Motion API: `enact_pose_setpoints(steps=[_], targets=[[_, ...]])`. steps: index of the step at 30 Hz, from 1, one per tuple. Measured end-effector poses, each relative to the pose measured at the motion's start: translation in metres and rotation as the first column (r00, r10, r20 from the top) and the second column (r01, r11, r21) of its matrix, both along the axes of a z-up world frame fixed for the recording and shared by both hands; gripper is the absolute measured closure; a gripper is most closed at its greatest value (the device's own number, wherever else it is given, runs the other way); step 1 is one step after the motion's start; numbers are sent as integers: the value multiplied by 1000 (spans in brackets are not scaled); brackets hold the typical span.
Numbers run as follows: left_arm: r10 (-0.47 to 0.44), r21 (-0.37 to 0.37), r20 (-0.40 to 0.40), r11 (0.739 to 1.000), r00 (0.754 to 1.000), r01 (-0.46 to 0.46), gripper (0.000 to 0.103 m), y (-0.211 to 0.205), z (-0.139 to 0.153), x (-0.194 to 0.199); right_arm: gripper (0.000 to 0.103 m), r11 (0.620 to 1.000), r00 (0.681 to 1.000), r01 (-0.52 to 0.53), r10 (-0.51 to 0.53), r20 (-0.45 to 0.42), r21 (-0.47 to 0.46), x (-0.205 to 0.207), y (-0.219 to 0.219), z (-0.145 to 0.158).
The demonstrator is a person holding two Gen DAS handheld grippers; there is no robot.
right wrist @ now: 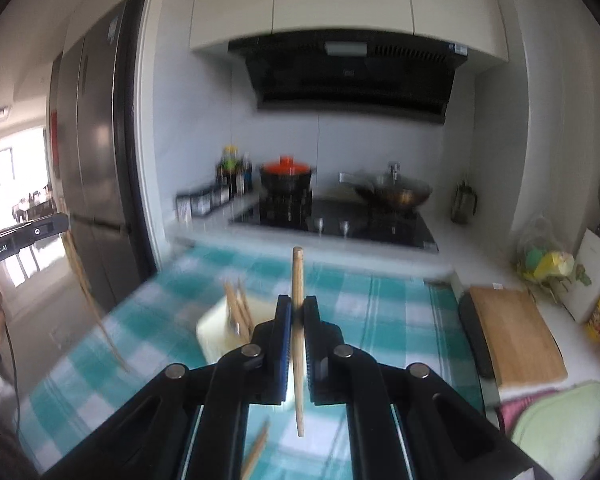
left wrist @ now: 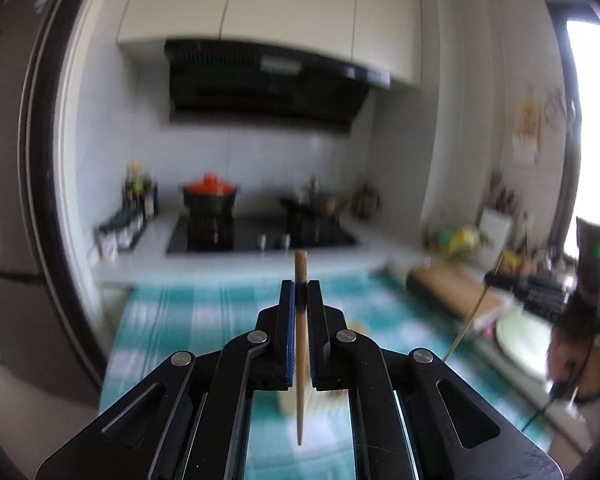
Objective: Organize utensils
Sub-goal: 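Carry both held chopsticks over the cream holder and lower them inside, then open both tools to release the chopsticks and withdraw toward the remaining chopsticks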
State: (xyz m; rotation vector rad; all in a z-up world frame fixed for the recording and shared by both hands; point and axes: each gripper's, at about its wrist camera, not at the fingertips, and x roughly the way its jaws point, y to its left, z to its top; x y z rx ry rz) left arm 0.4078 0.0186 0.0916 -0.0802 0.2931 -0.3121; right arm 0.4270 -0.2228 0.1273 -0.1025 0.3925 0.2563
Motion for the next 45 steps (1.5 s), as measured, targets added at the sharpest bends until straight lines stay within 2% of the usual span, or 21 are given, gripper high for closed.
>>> enact_pose_setpoints(steps=[2, 4, 8, 10, 12, 16, 19, 22, 25, 26, 27, 28, 29, 30, 32, 34, 37, 39, 43, 45], targets=[[36, 0, 74, 999, 997, -36, 99, -12, 12, 17, 97, 1000, 999, -3, 1, 52, 23, 13, 7, 11], [59, -9, 104, 998, 993, -59, 99, -22, 15, 38, 97, 999, 995, -8, 3, 99, 46, 28, 15, 17], [100, -29, 87, 995, 991, -98, 99, -38, -1, 85, 97, 999, 988, -18, 12, 156, 37, 50, 30, 11], [113, -33, 61, 993, 992, -112, 99, -43, -14, 103, 97, 999, 988, -26, 22, 151, 26, 66, 37, -2], [118, -37, 6, 992, 993, -117, 99, -44, -32, 122, 97, 999, 993, -31, 29, 112, 17, 82, 41, -17], [85, -6, -174, 996, 981, -87, 100, -48, -74, 156, 97, 999, 996, -46, 47, -78, 10, 123, 44, -58], [74, 45, -276, 997, 958, -64, 100, -54, -97, 175, 97, 999, 974, -43, 43, -224, 2, 149, 44, -82], [73, 82, -339, 996, 938, -47, 99, -61, -114, 190, 97, 999, 937, -30, 22, -348, -17, 176, 46, -106], [71, 88, -407, 995, 910, -38, 98, -65, -132, 202, 95, 999, 901, -33, 36, -432, 14, 194, 46, -122], [78, 92, -421, 995, 904, -43, 92, -66, -135, 204, 94, 999, 897, -24, 34, -441, 30, 194, 43, -125], [80, 91, -443, 995, 893, -44, 75, -64, -139, 204, 87, 999, 894, -15, 37, -446, 52, 194, 39, -126], [77, 87, -452, 995, 889, -42, 65, -63, -141, 203, 78, 997, 894, -12, 44, -446, 75, 190, 36, -126], [72, 82, -458, 996, 886, -38, 48, -59, -143, 196, 74, 994, 896, -11, 58, -440, 109, 184, 31, -125], [74, 90, -455, 995, 888, -37, 38, -56, -145, 189, 69, 992, 897, -12, 65, -437, 122, 182, 30, -124], [81, 133, -458, 991, 885, -21, 34, -51, -149, 175, 68, 992, 896, -24, 78, -436, 127, 163, 21, -123], [88, 185, -481, 983, 872, 3, 30, -46, -156, 159, 68, 992, 893, -38, 87, -442, 119, 147, 11, -124], [103, 257, -548, 965, 830, 50, 25, -36, -180, 119, 62, 996, 882, -45, 75, -465, 75, 106, -8, -134], [107, 278, -585, 958, 804, 75, 24, -32, -194, 96, 62, 998, 875, -53, 57, -481, 22, 77, -19, -145], [85, 248, -641, 963, 763, 102, 19, -28, -230, 31, 62, 995, 860, -74, 29, -509, -68, 15, -36, -173], [82, 228, -647, 969, 758, 91, 17, -30, -247, 3, 62, 994, 857, -71, 19, -514, -82, -16, -42, -189]])
